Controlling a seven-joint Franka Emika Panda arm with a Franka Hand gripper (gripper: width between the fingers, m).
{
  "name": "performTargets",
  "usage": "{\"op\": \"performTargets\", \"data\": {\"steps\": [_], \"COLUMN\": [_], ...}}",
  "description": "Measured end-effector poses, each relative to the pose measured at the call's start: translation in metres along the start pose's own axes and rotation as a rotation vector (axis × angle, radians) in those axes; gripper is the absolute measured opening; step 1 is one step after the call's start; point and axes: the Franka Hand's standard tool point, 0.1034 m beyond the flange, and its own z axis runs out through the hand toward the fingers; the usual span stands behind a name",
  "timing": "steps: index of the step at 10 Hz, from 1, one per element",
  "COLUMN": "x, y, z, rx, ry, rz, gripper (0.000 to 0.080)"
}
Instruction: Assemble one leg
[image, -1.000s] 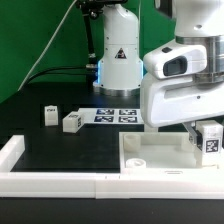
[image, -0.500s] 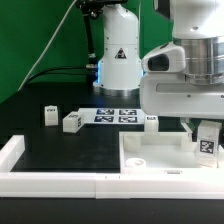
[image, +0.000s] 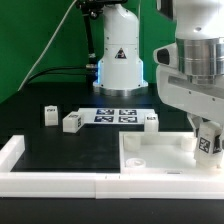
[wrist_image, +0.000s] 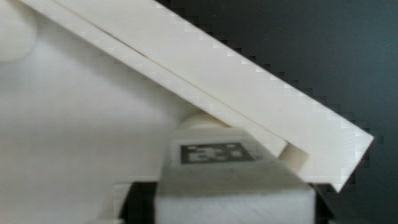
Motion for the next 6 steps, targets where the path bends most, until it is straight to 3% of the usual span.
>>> {"op": "performTargets", "data": {"steps": [1,2,3,4,5,6], "x": [-0.0002,-0.0005,-0.0007,-0.0003,-0.0005,-0.0017], "y": [0.0000,-0.0001,-0.0002,-0.0001,-0.0003,-0.0017], "z": [0.0001,0.0003,0.0003,0.0000,-0.0003,-0.0006], "rx": [0.000,0.000,0.000,0.000,0.000,-0.005], "ry": [-0.001,-0.001,-0.001,0.000,0.001,0.023], "rz": [0.000,-0.030,-0.031,-0.149,-0.272,-0.484], "gripper": [0.0294,0.0374,0.0549,0.0549,0.0632,0.0645]}}
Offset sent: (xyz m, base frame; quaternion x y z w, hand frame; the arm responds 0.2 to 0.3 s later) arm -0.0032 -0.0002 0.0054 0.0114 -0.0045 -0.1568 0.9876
